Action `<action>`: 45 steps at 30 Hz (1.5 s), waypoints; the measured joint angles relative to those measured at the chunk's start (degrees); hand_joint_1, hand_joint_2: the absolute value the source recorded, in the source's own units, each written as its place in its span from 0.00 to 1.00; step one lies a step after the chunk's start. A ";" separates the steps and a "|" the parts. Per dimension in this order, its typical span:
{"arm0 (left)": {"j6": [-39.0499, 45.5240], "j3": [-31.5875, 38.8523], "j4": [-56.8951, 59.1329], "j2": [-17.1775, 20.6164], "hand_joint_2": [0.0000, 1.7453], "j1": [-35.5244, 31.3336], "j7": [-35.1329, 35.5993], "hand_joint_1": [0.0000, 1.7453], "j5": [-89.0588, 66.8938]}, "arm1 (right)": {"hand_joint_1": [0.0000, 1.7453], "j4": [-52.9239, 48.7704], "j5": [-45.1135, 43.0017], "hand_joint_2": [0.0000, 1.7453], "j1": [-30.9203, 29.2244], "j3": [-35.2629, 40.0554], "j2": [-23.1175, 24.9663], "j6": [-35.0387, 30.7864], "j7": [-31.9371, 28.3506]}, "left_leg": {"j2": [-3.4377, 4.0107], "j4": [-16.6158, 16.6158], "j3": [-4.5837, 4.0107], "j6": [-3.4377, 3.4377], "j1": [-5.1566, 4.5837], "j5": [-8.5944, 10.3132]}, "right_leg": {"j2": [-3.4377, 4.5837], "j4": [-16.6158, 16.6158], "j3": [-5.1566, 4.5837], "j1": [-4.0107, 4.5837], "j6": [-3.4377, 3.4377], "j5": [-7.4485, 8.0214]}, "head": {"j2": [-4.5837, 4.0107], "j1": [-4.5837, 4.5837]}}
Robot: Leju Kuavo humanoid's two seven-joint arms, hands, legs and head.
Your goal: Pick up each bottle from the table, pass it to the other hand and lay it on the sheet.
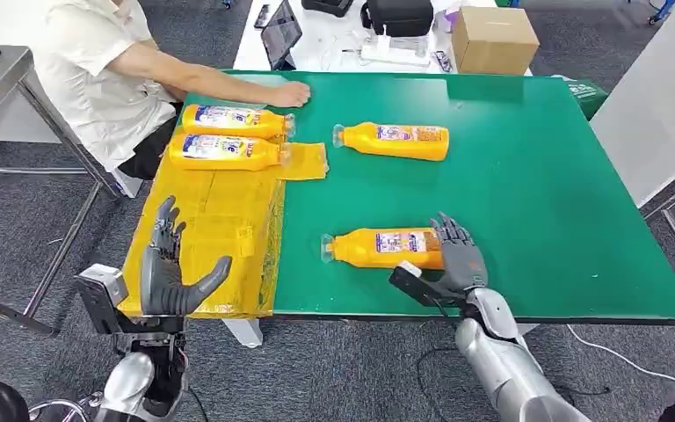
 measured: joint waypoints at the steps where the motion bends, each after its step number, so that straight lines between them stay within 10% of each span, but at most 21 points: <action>1: -0.15 -0.11 0.22 0.00 1.00 -0.22 0.00 0.00 0.11 | 0.00 0.67 -0.06 1.00 -0.42 0.00 0.11 0.02 0.00 | 0.01 0.00 0.02 0.00 0.00 0.00 | 0.00 0.00 0.01 0.00 0.00 0.00 | 0.00 0.02; 11: -0.24 -0.79 1.42 0.02 1.00 -1.14 0.00 0.00 0.50 | 0.04 3.87 -0.50 1.00 -1.97 0.04 0.68 -0.13 0.02 | 0.01 0.00 0.10 0.00 0.00 0.00 | 0.02 0.00 0.09 0.00 -0.01 0.01 | 0.00 0.00; 12: -0.24 -0.81 1.49 0.02 1.00 -1.17 0.00 0.00 0.50 | 0.81 4.02 -0.50 1.00 -2.06 0.04 0.70 -0.15 0.00 | 0.01 0.00 0.11 0.00 0.00 0.00 | 0.02 0.00 0.09 0.00 -0.01 0.01 | 0.00 0.02; 13: -0.24 -0.83 1.53 0.02 1.00 -1.18 0.00 0.00 0.50 | 1.00 4.17 -0.48 1.00 -2.15 0.04 0.72 -0.11 0.06 | 0.01 0.00 0.11 0.00 0.00 0.00 | 0.02 0.00 0.09 0.00 -0.01 0.01 | 0.00 0.02; 38: -2.51 -2.67 3.89 0.02 1.00 -3.94 0.24 0.00 3.61 | 1.00 11.01 0.26 1.00 -8.24 2.82 -1.38 7.65 -0.22 | 0.07 0.00 0.58 0.00 0.01 -0.02 | 0.03 -0.02 0.47 0.01 -0.01 0.01 | 0.00 0.02; 45: 0.85 -2.54 3.89 -0.96 1.00 -3.57 0.04 0.00 8.95 | 1.00 9.58 -17.29 1.00 -6.14 -2.11 0.11 14.44 -14.17 | 0.12 0.00 0.64 0.00 0.01 -0.04 | 0.06 -0.02 0.59 0.01 -0.01 0.02 | 0.00 0.02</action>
